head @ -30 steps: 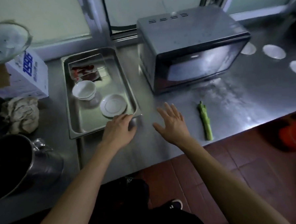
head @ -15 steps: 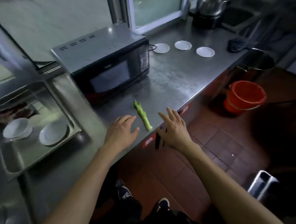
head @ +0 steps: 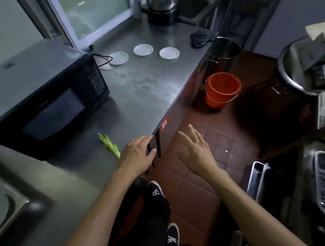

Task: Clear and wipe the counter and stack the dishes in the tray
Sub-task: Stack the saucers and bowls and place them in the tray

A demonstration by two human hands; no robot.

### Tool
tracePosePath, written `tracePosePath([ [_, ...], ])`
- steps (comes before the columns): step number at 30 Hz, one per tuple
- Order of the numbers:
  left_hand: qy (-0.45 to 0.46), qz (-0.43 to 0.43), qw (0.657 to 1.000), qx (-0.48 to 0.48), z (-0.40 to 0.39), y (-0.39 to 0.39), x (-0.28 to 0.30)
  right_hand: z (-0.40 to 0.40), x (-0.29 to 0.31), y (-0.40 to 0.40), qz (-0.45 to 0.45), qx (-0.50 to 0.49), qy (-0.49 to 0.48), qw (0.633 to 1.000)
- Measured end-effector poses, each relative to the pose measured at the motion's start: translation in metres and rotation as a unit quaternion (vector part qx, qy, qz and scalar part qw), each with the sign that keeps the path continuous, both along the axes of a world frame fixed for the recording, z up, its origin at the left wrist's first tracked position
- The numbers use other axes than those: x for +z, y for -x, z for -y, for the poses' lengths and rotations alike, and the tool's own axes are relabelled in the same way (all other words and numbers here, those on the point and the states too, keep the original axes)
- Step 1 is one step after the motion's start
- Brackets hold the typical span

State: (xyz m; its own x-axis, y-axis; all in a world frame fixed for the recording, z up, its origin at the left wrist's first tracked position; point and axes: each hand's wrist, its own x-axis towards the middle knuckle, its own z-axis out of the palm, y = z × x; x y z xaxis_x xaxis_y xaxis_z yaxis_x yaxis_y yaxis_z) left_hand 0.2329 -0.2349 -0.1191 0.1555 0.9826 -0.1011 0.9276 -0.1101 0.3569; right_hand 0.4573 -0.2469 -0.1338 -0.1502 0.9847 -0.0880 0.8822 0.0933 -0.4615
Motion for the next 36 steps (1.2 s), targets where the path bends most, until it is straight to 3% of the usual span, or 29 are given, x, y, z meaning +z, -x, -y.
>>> tracePosePath([
  [11, 0.013, 0.023, 1.000, -0.002, -0.156, -0.013, -0.031, -0.149, -0.008, -0.015, 0.028, -0.006, 0.000, 1.000],
  [18, 0.034, 0.003, 0.998, -0.045, -0.241, -0.048, -0.011, -0.211, 0.010, -0.040, 0.020, -0.025, -0.020, 0.999],
  [36, 0.039, -0.061, 0.993, -0.089, -0.389, -0.245, 0.002, -0.349, 0.004, -0.239, 0.018, -0.056, -0.012, 0.998],
])
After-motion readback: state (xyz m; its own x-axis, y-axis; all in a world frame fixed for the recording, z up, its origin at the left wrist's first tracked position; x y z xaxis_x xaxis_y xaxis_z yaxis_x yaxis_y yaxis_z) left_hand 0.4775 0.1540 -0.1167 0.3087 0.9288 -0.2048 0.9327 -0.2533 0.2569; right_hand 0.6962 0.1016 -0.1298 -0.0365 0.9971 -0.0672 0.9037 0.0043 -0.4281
